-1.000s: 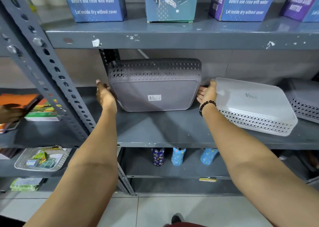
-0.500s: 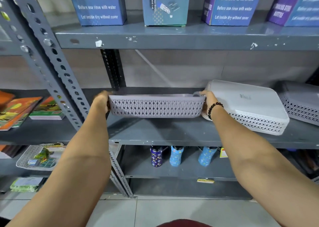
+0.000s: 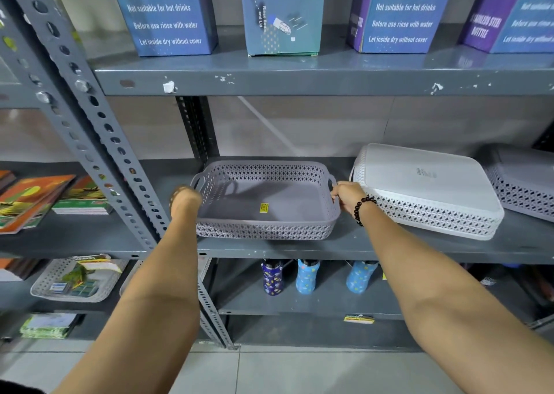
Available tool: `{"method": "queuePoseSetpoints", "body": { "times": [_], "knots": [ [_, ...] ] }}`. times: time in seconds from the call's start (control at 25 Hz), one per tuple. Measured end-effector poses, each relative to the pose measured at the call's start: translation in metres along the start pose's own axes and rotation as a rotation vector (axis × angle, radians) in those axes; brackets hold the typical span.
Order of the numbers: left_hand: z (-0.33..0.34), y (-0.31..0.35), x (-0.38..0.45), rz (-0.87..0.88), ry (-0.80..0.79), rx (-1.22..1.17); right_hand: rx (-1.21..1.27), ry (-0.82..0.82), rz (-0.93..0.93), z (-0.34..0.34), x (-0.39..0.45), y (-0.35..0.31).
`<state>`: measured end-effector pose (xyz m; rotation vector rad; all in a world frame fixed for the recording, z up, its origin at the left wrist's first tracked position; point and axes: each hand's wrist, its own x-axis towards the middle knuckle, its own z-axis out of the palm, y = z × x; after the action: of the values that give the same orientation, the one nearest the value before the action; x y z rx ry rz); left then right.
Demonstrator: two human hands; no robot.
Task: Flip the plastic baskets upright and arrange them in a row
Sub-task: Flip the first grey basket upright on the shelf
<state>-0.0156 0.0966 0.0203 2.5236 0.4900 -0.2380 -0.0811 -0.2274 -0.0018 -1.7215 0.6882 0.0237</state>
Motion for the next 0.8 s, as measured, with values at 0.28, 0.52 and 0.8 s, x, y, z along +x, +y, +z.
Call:
{"method": "queuePoseSetpoints", "body": {
  "times": [0.28, 0.52, 0.8],
  "knots": [
    [0.008, -0.006, -0.001, -0.084, 0.007, 0.02, -0.042, -0.057, 0.005, 0.005, -0.001, 0.009],
    [0.009, -0.009, -0.002, -0.099, 0.041, -0.016, -0.056, -0.041, -0.023, 0.01, 0.0, 0.011],
    [0.011, -0.004, 0.002, -0.076, 0.039, 0.005, -0.064, -0.044, -0.09, 0.013, -0.001, 0.01]
  ]
}}
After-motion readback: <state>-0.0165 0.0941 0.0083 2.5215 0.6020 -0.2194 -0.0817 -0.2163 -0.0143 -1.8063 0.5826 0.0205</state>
